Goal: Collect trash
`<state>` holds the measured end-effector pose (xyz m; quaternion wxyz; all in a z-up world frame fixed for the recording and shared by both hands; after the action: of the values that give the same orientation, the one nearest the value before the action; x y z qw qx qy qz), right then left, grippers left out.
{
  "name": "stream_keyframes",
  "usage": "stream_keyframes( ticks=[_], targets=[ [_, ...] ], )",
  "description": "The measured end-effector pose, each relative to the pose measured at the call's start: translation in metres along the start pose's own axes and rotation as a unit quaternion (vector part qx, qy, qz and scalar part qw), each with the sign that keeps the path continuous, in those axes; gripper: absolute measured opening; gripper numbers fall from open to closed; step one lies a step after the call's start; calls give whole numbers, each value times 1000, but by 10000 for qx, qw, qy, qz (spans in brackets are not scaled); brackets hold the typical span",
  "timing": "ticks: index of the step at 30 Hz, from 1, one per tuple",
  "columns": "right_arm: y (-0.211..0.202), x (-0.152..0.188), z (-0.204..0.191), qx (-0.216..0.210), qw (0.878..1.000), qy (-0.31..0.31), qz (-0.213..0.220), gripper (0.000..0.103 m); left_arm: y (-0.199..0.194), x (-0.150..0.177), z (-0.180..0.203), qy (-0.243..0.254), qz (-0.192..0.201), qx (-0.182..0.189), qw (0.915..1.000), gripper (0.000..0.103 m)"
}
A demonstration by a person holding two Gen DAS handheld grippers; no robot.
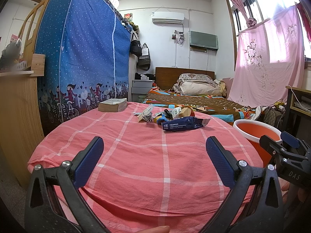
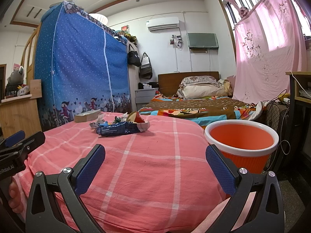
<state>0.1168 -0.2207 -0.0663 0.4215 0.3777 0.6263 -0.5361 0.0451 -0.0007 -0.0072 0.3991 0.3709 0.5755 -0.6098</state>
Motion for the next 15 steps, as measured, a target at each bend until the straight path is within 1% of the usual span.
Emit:
stream_keyframes(
  ticks=[15],
  targets=[
    [1, 1, -4, -45, 10000, 53, 12, 103, -2, -1, -1, 15, -7, -29, 10000, 103]
  ],
)
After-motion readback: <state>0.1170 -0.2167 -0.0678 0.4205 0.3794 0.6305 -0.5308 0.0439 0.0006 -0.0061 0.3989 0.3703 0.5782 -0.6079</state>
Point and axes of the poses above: each gripper's, at about its wrist camera, not at the fingertips, and y roughly the way its jaws point, z to its right, x to its underside, the point moved 5 cm from there along y, roughly the way its jaws point, and after that the axes turned 12 degrees about -z, right-handed, at the moved point
